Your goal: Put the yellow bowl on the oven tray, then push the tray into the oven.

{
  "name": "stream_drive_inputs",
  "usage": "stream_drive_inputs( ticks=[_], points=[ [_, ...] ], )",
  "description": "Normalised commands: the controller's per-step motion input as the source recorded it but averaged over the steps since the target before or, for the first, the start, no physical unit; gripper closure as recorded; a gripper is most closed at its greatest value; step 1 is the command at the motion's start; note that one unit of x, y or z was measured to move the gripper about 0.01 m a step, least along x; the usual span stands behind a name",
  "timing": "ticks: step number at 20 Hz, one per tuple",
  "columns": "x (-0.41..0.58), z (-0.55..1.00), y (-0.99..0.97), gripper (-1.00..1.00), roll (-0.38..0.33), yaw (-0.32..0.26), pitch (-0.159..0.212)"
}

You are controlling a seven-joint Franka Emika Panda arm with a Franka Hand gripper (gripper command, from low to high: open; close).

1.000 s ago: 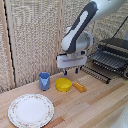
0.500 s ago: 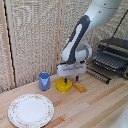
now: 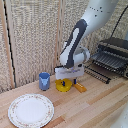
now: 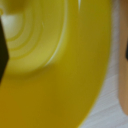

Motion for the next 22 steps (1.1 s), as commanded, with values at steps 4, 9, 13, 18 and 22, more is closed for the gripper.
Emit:
stream_drive_inputs(
  ticks=[4,9,13,18,22],
  points=[
    [0.005,-0.04,0.18,1.0,-0.066,0.0,0.023],
    [0.0,-0.03,0.04,1.0,-0.024,0.0,-0.003],
    [0.012,0.42,-0.1,1.0,0.004,-0.035,-0.014],
    [0.17,0.97,-0.24,1.0,0.0,-0.114,0.002],
    [0.324,1.0,-0.22,1.0,-0.027,-0.173,0.0]
  ],
)
